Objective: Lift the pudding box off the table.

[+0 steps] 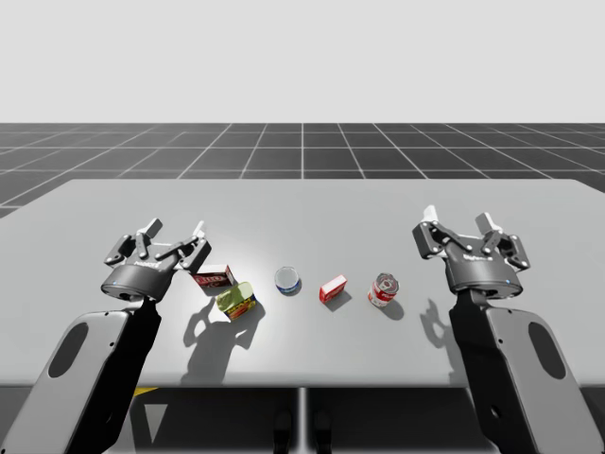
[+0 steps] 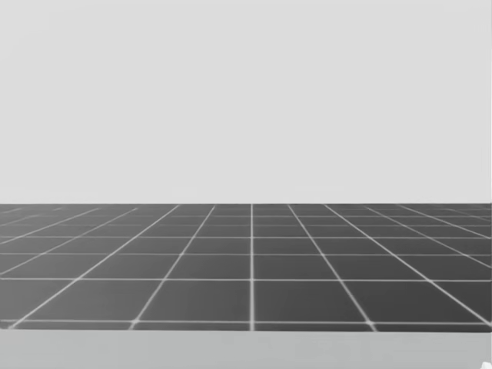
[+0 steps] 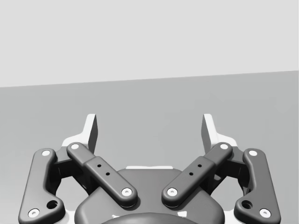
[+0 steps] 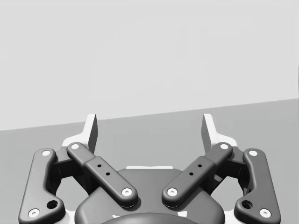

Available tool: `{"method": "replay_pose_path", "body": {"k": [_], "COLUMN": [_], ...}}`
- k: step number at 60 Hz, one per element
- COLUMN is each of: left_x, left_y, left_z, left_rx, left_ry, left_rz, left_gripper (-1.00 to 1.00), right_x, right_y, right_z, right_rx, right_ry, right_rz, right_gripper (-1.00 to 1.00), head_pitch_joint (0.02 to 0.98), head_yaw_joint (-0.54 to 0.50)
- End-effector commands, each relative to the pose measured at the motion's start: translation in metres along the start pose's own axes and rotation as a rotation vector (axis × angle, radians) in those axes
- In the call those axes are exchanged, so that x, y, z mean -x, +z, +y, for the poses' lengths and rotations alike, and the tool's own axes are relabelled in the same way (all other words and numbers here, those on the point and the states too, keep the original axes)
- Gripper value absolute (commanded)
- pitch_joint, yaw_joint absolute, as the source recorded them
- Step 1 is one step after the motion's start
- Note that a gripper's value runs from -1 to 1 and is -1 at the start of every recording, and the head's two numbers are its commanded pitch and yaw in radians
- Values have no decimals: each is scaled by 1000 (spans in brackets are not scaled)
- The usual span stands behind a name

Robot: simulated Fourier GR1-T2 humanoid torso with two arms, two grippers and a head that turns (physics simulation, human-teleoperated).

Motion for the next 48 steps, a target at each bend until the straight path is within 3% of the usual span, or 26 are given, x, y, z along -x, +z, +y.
{"method": "replay_pose_path", "body": {"k": [1,4,11,30,35,48], "left_x": [0,0,0,0,1,1], "left_y": [0,0,0,-1,-1,-2], "left_z": [0,0,1,1,1,-1], "left_rx": [-1,-1,-1,1,1,6], "left_ry": [-2,-2,-2,-5,-7,-8], "left_rz": [-1,-1,-1,1,1,3], "left_gripper": [-1000,-1000,-1000,-1000,-1000,-1000], "right_x": [-2,-3,-3,-2,-2,-1], "right_y": [3,4,2,1,1,3], "right_z": [2,1,1,2,2,6], "right_rx": [-6,-63,-56,-50,-55,-76], "right_ry": [-25,-26,-19,2,5,18], "right_rz": [-38,-18,5,15,16,20], "right_gripper": [-1000,-1000,-1000,-1000,-1000,-1000], "head_pitch_joint": [92,103,154,465,559,690], "head_yaw_joint": [17,19,27,94,142,295]}}
